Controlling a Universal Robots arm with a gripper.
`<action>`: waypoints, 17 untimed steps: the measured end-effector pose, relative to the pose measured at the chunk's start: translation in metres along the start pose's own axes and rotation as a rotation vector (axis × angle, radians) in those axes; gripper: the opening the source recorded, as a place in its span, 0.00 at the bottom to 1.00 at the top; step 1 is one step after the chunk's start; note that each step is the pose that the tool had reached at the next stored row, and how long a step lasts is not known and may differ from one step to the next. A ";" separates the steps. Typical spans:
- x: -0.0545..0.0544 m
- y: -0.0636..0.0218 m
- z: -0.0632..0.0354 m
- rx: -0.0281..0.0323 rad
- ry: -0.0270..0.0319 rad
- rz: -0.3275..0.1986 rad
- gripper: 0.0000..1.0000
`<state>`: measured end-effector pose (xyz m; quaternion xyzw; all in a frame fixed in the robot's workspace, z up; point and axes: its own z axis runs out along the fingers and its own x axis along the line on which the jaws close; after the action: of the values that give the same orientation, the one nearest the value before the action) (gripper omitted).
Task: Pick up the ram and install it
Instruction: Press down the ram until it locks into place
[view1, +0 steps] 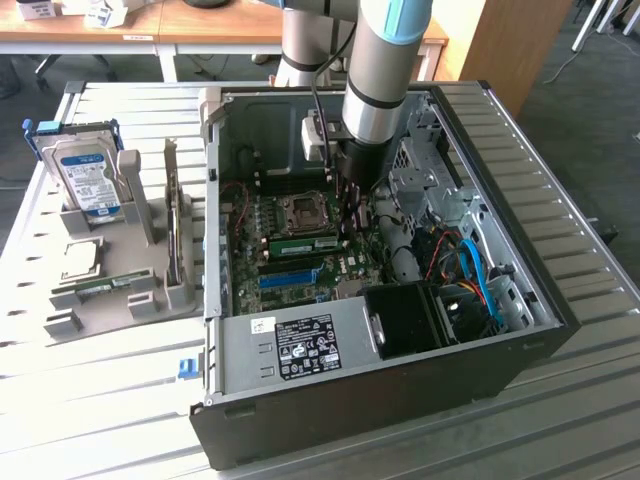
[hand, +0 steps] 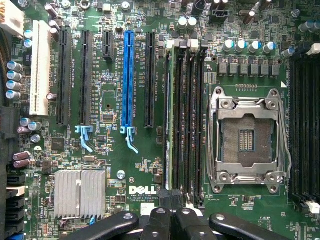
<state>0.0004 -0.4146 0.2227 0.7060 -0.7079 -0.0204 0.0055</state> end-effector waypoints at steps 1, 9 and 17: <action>0.000 0.0001 -0.0007 -0.0002 -0.0008 0.000 0.11; 0.000 0.0007 -0.0187 0.0000 0.0002 0.000 0.11; -0.001 0.0011 -0.0290 0.0000 0.0001 0.000 0.11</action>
<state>0.0004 -0.4146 0.2518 0.7060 -0.7079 -0.0204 0.0055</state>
